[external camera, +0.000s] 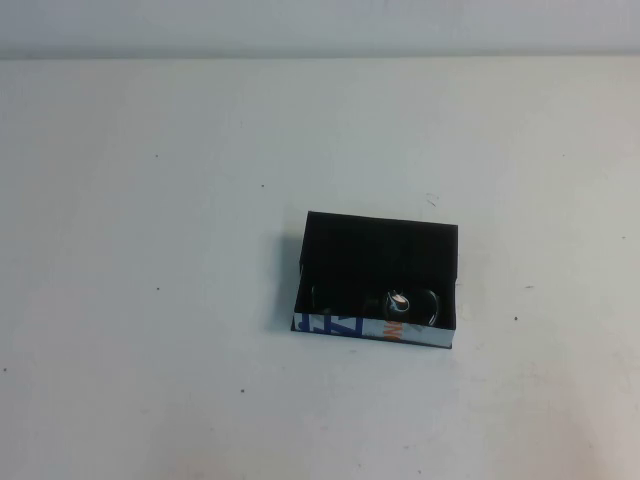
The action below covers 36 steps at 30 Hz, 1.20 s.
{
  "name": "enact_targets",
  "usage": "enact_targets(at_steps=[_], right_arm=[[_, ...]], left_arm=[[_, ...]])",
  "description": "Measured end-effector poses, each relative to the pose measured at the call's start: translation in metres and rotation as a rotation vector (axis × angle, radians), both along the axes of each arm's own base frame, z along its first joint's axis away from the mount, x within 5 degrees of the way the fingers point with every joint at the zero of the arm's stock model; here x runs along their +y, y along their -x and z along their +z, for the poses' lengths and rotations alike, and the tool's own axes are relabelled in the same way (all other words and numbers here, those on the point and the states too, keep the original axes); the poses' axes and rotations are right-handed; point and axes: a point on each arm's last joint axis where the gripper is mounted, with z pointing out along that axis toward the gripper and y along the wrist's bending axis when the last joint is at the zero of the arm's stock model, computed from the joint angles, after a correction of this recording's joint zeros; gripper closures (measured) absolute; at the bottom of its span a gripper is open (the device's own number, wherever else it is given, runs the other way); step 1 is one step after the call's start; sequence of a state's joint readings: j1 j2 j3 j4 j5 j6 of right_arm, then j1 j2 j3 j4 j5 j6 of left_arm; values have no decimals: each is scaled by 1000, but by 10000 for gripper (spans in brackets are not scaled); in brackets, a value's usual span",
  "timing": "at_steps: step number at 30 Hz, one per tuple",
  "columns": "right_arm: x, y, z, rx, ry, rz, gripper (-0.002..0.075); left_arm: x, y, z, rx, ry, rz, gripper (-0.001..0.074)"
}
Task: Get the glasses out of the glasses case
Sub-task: Pick up the glasses from the glasses case
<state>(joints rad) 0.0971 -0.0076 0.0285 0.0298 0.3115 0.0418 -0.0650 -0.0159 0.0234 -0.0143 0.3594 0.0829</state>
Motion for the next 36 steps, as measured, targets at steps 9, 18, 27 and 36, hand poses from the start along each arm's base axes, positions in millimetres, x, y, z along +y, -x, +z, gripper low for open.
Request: enact_targets(at_steps=[9,18,27,36], right_arm=[[0,0,0,0,0,0,743],[0,0,0,0,0,0,743],[0,0,0,0,0,0,743],[0,0,0,2,-16,1,743]], left_arm=[[0,0,0,0,0,0,739],[0,0,0,0,0,0,739],[0,0,0,0,0,0,739],[0,0,0,0,0,0,739]])
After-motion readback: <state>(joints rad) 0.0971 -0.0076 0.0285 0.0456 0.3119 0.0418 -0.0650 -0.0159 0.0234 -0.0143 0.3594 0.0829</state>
